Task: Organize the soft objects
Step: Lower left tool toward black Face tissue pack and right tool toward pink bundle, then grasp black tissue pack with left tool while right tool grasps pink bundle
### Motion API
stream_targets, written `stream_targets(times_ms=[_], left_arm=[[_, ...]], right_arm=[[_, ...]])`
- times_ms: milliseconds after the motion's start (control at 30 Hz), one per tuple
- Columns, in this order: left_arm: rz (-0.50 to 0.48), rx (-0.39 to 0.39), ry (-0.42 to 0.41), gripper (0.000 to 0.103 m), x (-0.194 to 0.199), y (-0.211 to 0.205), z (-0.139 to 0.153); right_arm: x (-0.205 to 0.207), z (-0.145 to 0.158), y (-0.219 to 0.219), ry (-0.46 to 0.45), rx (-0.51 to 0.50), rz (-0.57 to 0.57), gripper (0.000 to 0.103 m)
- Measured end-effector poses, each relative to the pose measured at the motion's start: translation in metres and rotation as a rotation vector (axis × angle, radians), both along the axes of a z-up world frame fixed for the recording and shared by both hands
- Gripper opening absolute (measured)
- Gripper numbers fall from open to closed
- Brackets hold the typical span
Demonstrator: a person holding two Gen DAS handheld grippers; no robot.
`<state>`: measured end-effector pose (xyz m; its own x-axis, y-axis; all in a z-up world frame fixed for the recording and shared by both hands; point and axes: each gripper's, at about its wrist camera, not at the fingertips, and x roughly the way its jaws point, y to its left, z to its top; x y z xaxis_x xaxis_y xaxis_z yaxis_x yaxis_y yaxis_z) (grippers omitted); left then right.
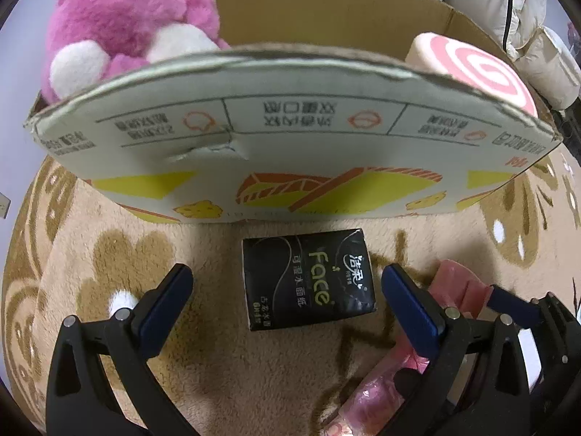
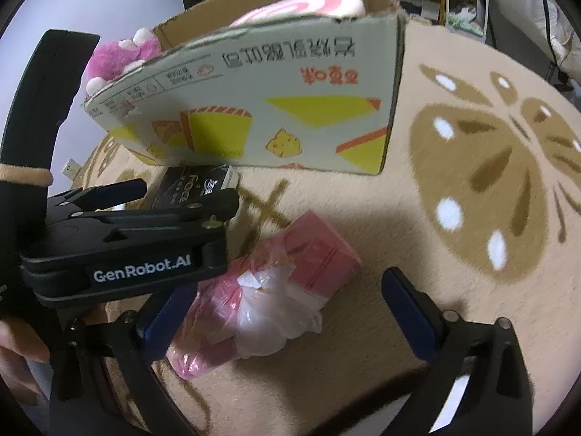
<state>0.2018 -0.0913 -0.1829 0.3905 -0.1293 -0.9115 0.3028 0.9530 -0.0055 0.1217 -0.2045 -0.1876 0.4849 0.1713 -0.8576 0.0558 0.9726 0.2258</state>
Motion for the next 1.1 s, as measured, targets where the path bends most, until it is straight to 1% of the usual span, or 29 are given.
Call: stream_targets(times_ms=[100, 200, 333, 500, 567, 667, 767, 833, 933, 1000, 1033, 1100], left_arm=[[0.006, 0.013, 0.002, 0.102, -0.002, -0.004, -0.007], [0.017, 0.031, 0.007, 0.102, 0.000, -0.009, -0.014], [0.046, 0.032, 0.020, 0.102, 0.006, -0.009, -0.019], [0.071, 0.032, 0.029, 0.102, 0.011, -0.006, -0.024], [0.078, 0.037, 0.031, 0.102, 0.011, -0.006, -0.027], [0.077, 0.033, 0.027, 0.102, 0.010, -0.005, -0.027], [0.071, 0.040, 0.020, 0.097, 0.007, -0.004, -0.027], [0.068, 0.038, 0.017, 0.095, 0.007, -0.002, -0.027], [0.066, 0.034, 0.016, 0.090, 0.006, 0.000, -0.026], [0.069, 0.032, 0.014, 0.083, 0.008, 0.005, -0.023], [0.072, 0.030, 0.014, 0.081, 0.010, 0.010, -0.021], [0.081, 0.023, 0.011, 0.073, 0.010, 0.014, -0.019]], right_arm=[[0.002, -0.004, 0.000, 0.023, 0.013, 0.003, 0.094], [0.002, -0.006, 0.001, 0.020, 0.009, 0.000, 0.093], [0.004, -0.005, -0.001, 0.014, 0.032, -0.009, 0.090], [0.008, -0.006, -0.002, 0.009, 0.019, -0.013, 0.082], [0.008, -0.006, -0.001, 0.005, 0.013, -0.010, 0.082], [0.008, -0.004, 0.000, 0.001, 0.015, -0.016, 0.073], [0.009, 0.000, -0.001, -0.018, 0.013, -0.018, 0.070], [0.010, 0.001, -0.002, -0.019, 0.011, -0.018, 0.070], [0.012, 0.001, -0.002, -0.025, 0.015, -0.018, 0.067], [0.013, 0.001, -0.001, -0.036, 0.011, -0.011, 0.061], [0.013, 0.002, -0.002, -0.045, 0.009, -0.009, 0.058], [0.014, 0.003, -0.002, -0.061, 0.011, -0.007, 0.052]])
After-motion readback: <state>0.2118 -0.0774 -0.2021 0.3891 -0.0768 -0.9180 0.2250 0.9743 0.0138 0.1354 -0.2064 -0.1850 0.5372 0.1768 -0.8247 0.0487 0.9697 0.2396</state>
